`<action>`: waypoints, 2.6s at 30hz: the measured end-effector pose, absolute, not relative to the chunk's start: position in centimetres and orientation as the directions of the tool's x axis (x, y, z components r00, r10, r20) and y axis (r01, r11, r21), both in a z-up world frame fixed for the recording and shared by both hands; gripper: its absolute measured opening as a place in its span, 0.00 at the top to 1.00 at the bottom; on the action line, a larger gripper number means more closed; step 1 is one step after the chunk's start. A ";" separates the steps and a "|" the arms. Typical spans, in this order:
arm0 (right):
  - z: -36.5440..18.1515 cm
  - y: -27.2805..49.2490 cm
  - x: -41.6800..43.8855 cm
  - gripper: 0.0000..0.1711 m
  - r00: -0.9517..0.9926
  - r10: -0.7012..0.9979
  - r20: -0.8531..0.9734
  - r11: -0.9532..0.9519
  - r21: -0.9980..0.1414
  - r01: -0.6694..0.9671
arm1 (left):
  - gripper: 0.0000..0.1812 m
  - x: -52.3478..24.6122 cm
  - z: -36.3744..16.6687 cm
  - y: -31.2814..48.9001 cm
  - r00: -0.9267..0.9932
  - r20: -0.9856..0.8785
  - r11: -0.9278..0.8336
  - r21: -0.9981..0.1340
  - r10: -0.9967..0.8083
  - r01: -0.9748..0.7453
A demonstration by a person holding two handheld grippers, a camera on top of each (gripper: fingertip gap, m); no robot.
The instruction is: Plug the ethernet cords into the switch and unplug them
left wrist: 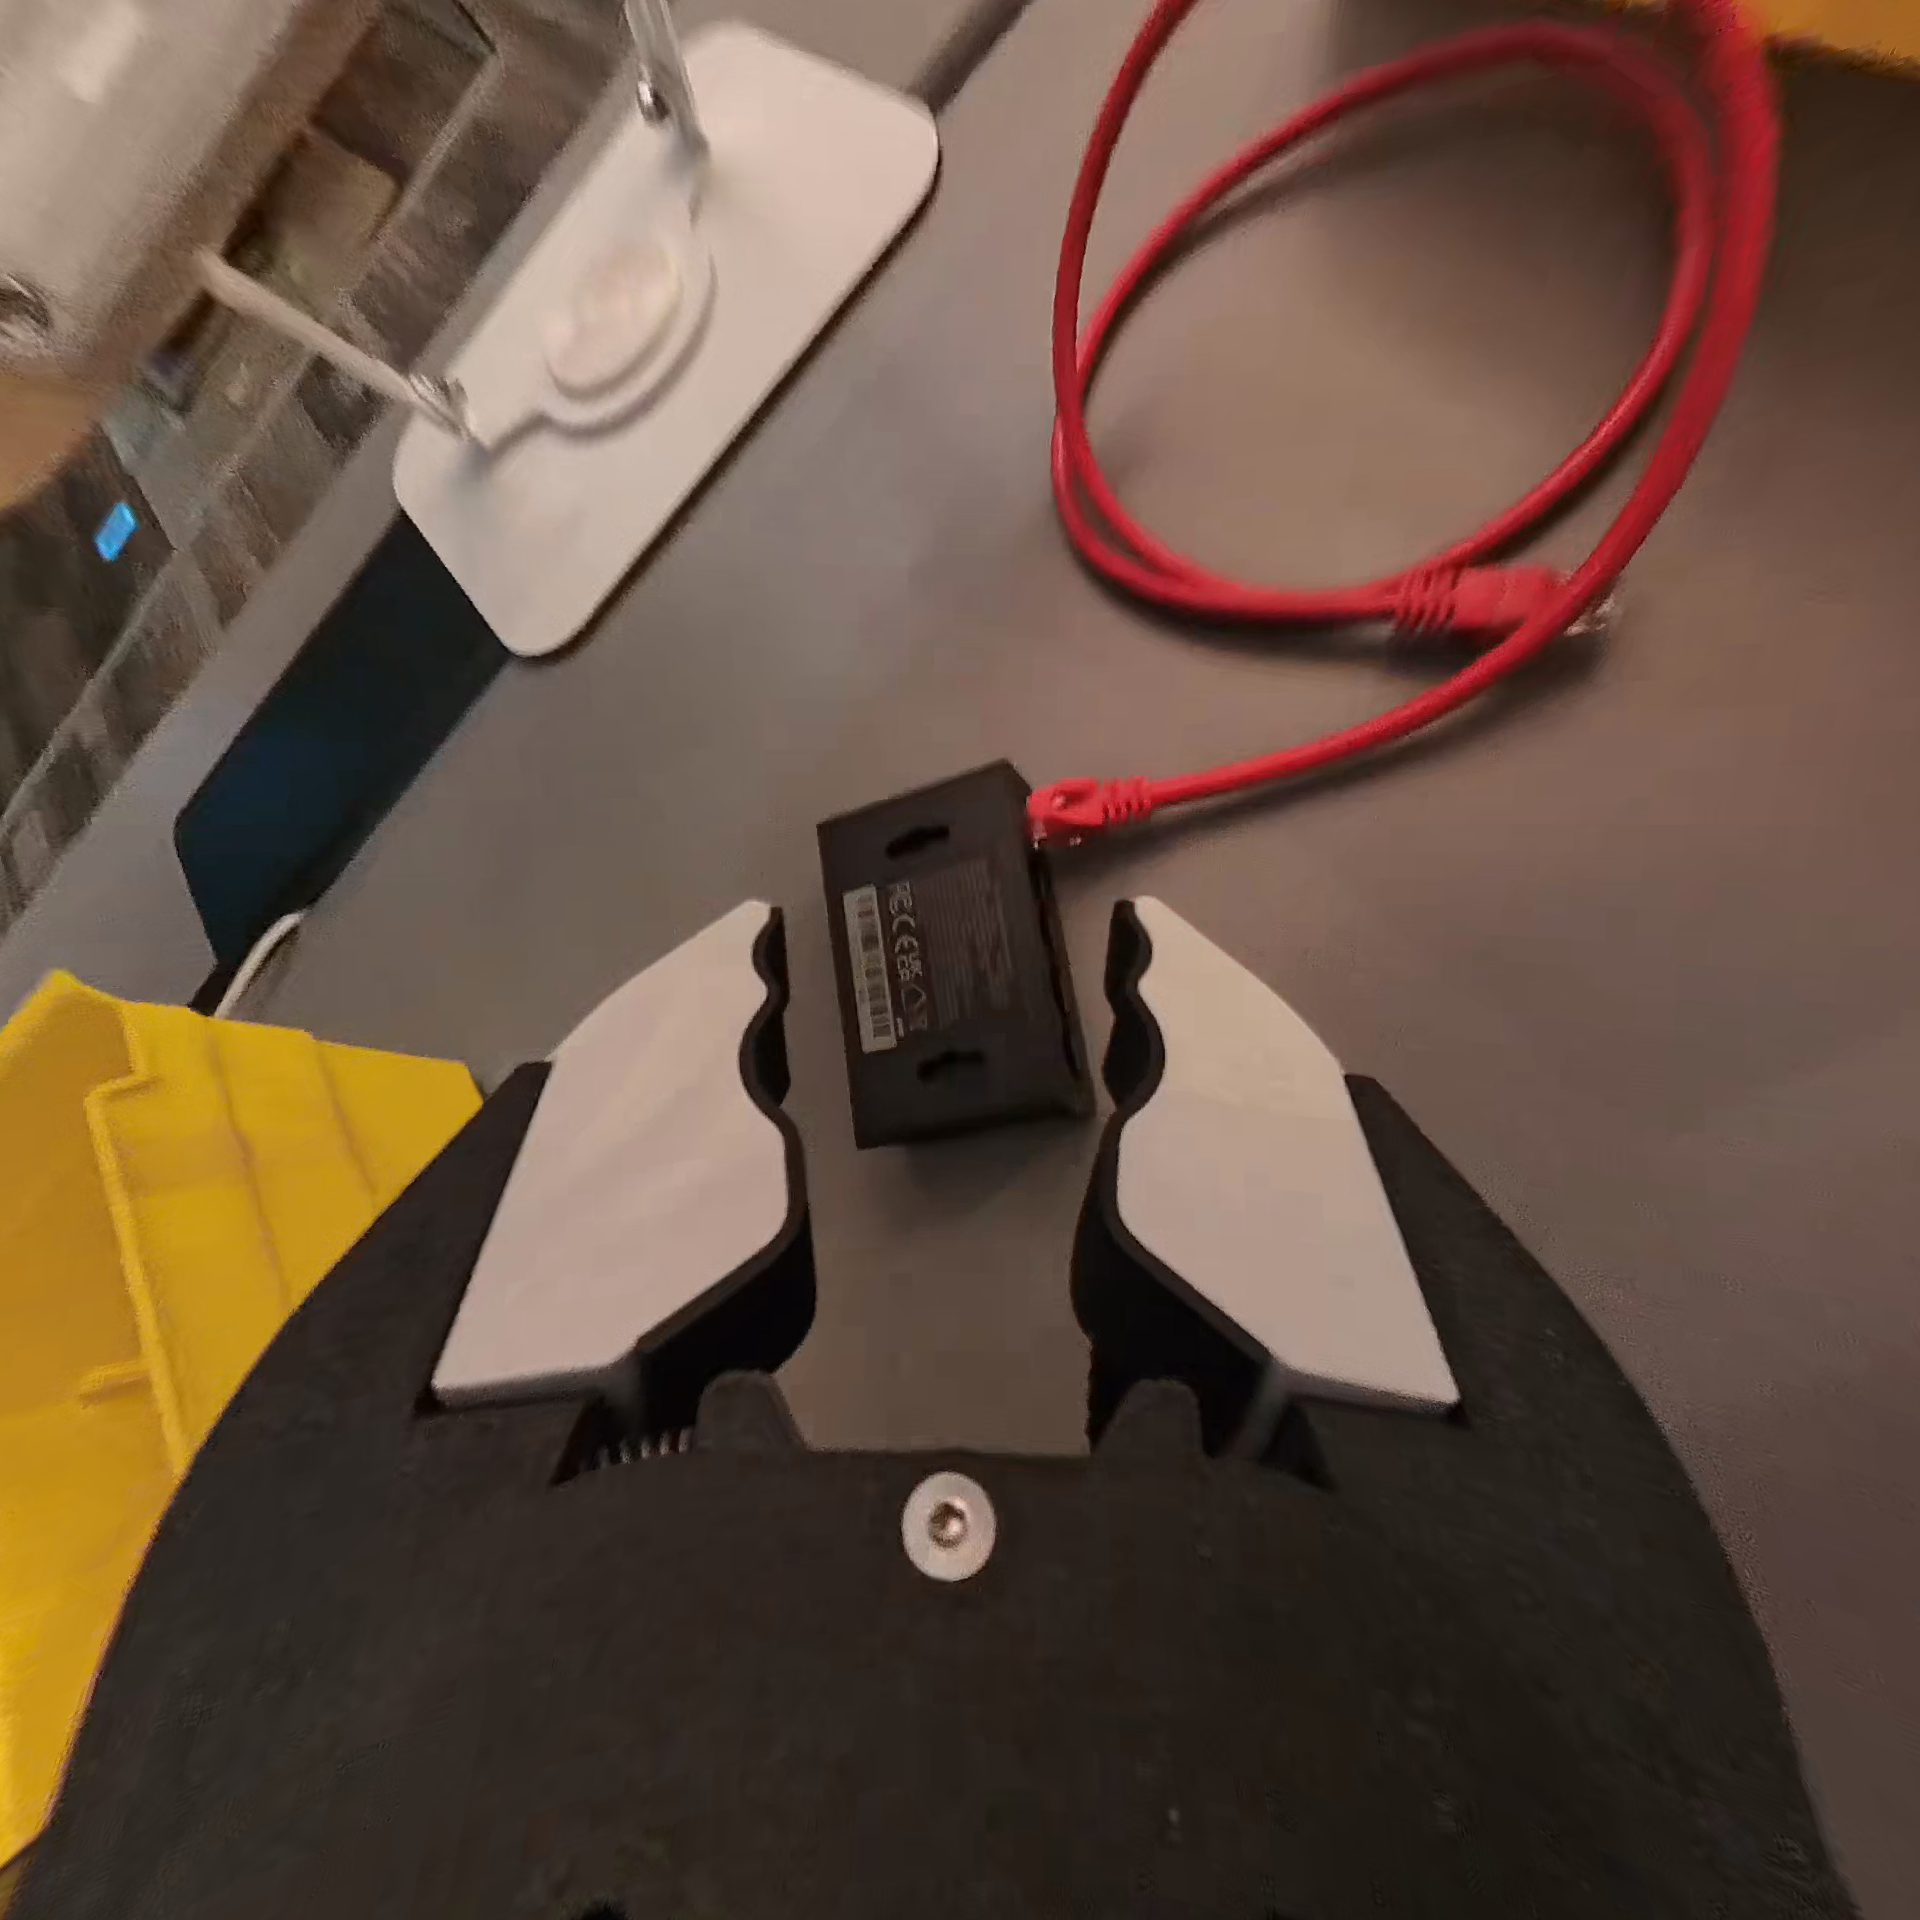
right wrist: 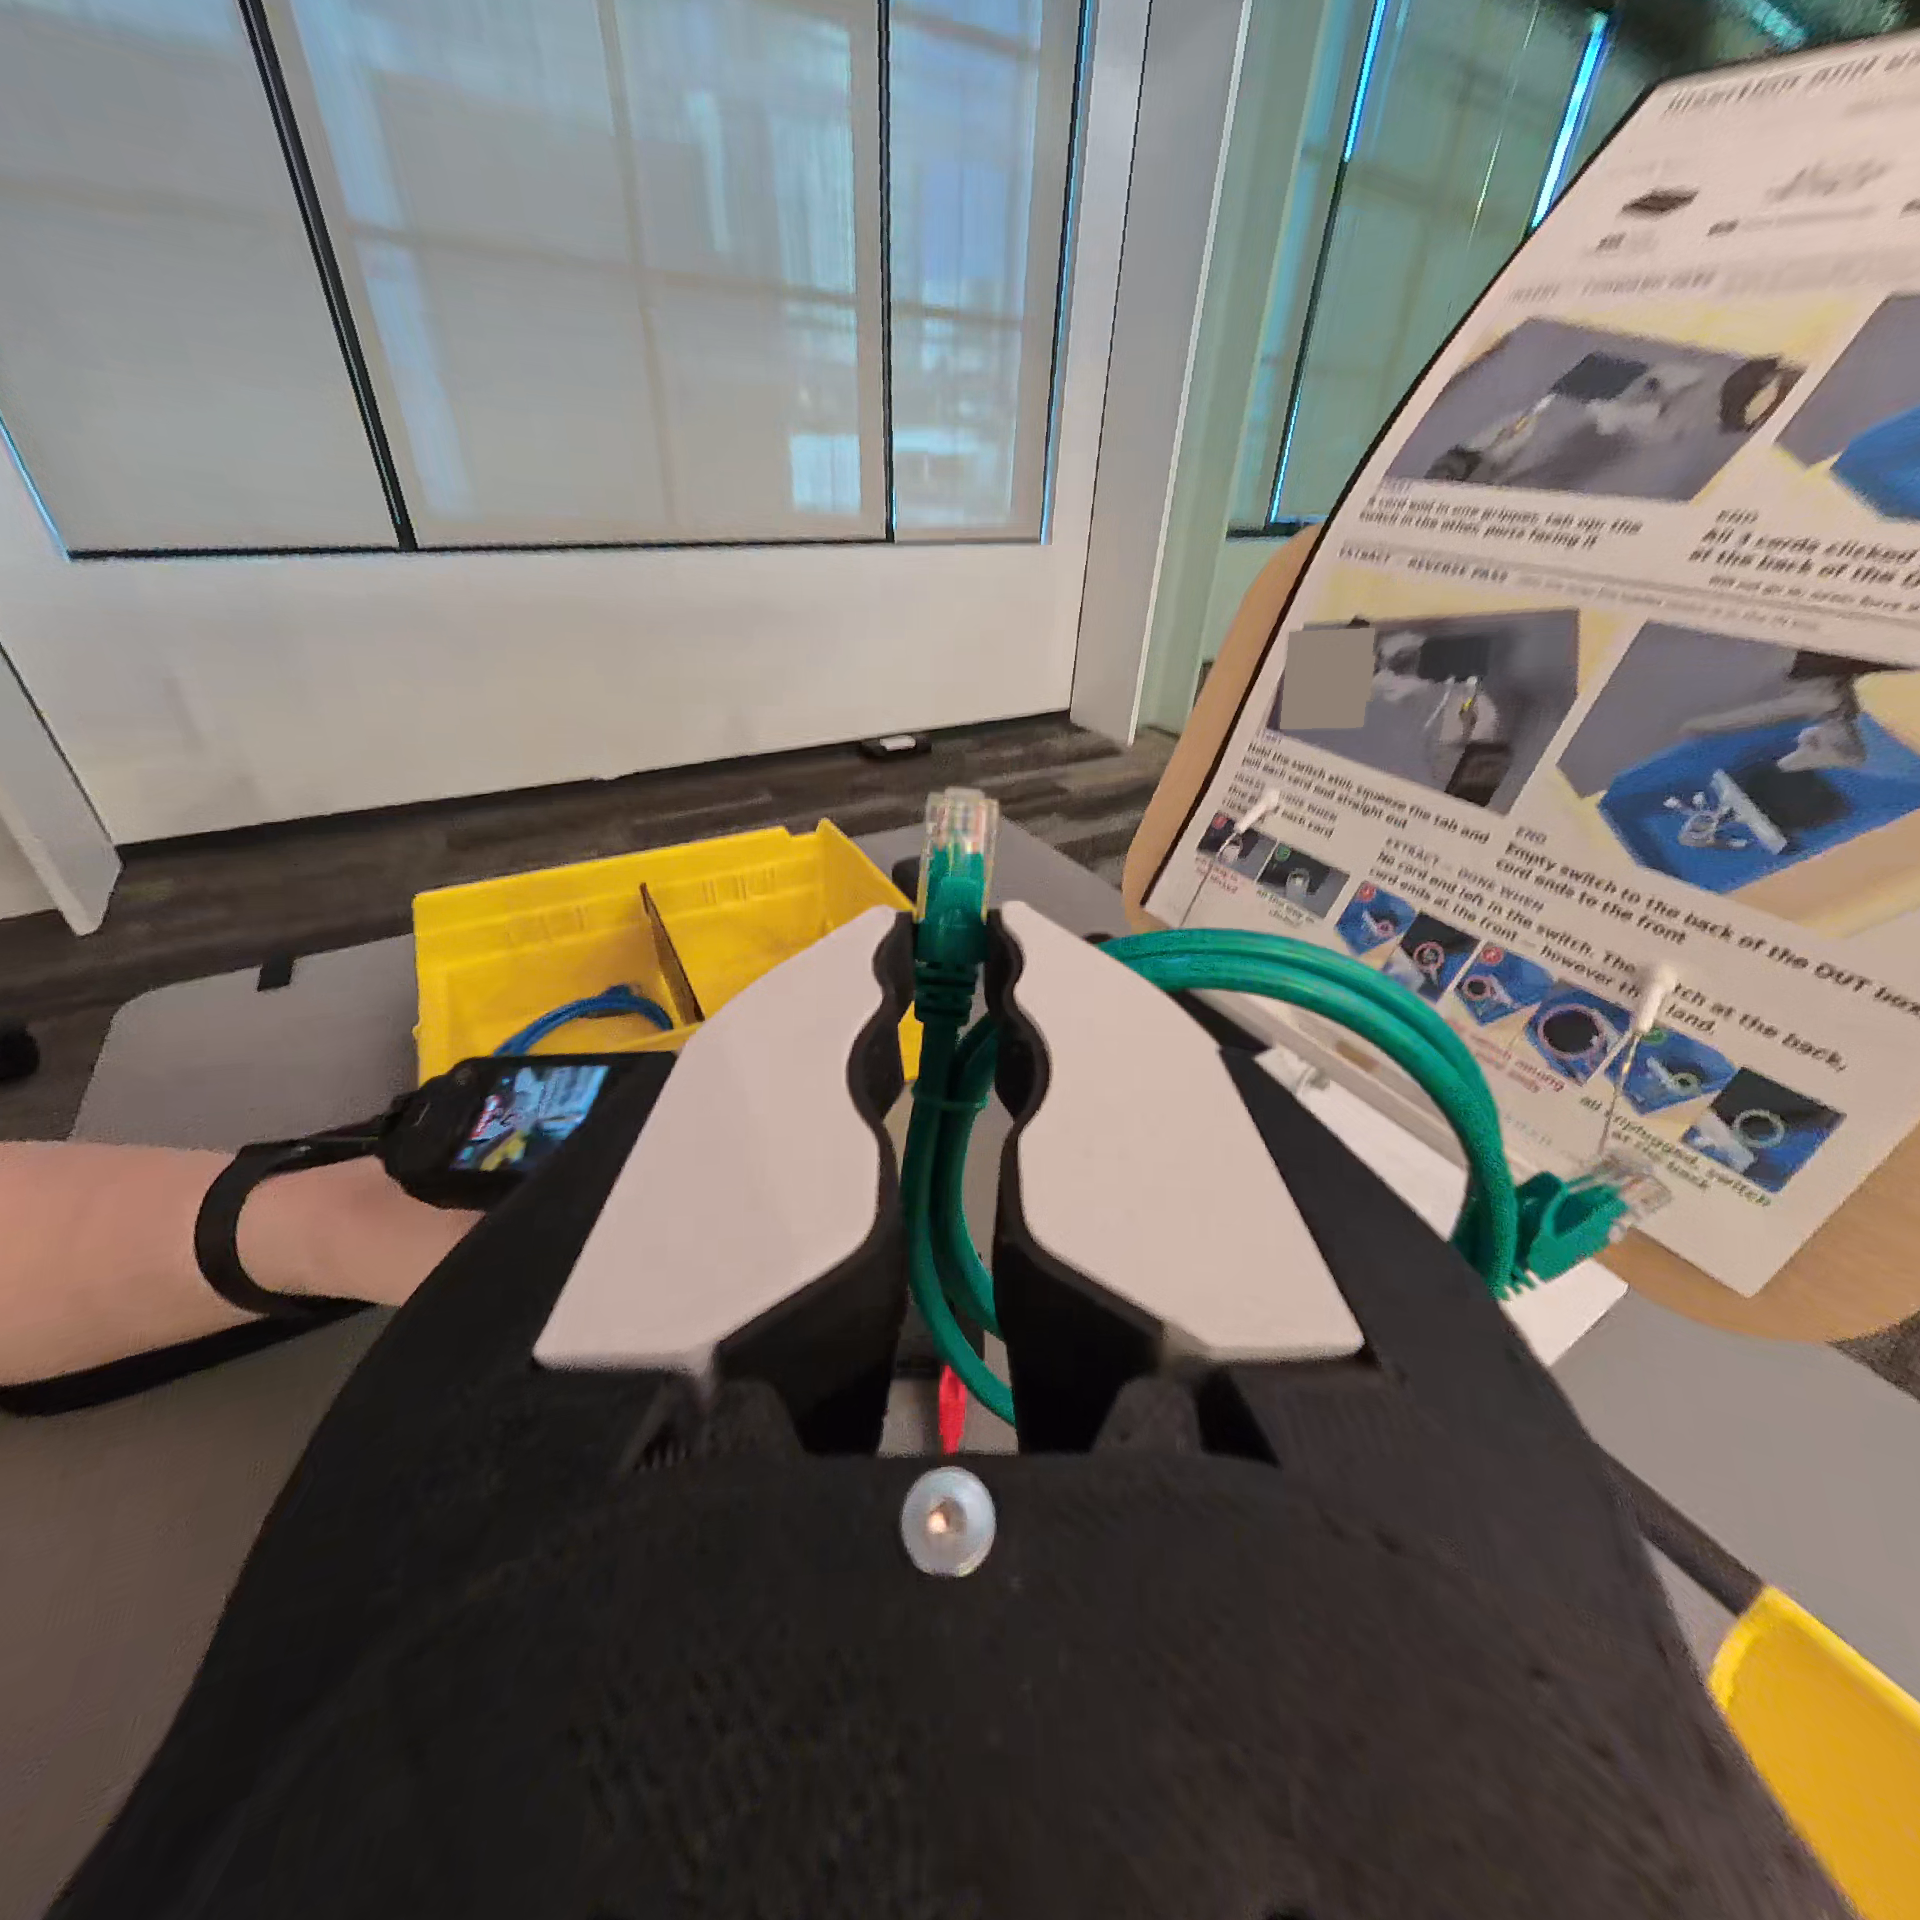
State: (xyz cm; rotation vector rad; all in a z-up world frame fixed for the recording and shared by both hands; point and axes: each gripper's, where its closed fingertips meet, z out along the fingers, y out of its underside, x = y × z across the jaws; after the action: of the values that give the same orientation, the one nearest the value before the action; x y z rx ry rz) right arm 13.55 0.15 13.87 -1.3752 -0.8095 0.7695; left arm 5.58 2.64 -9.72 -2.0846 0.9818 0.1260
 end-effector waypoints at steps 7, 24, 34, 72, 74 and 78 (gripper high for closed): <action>13.0 0.5 13.6 0.92 0.535 0.842 0.069 0.033 -0.996 0.077 | 0.62 3.7 -12.8 2.7 0.743 -0.291 -0.521 -0.562 -0.603 -0.643; -1.7 -7.8 12.3 0.92 0.102 0.952 -0.290 -0.267 -0.615 0.742 | 0.67 3.1 -15.3 2.5 0.768 -0.168 -0.588 -0.550 -0.618 -0.593; -8.7 -10.4 9.0 0.92 -0.006 0.851 -0.525 -0.282 -0.467 0.838 | 0.67 2.1 -14.3 2.3 0.762 -0.178 -0.595 -0.525 -0.623 -0.609; -10.3 5.1 6.1 0.69 0.376 0.675 -0.635 -0.734 -0.630 0.254 | 0.67 2.2 -9.9 2.6 0.658 -0.424 -0.383 -0.567 -0.623 -0.729; -9.8 5.2 5.9 0.68 0.315 0.660 -0.681 -0.749 -0.626 0.217 | 0.67 2.3 -9.7 2.5 0.629 -0.470 -0.353 -0.549 -0.619 -0.758; -10.3 4.3 6.1 0.61 0.302 0.804 -0.512 -0.592 -0.733 0.334 | 0.67 2.3 -9.5 2.3 0.647 -0.436 -0.367 -0.568 -0.625 -0.737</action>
State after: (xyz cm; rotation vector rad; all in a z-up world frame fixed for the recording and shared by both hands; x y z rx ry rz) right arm 6.10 4.27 -10.27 -2.0767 -1.0092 1.2455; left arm 2.30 2.33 -9.46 -2.1010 1.0552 0.1868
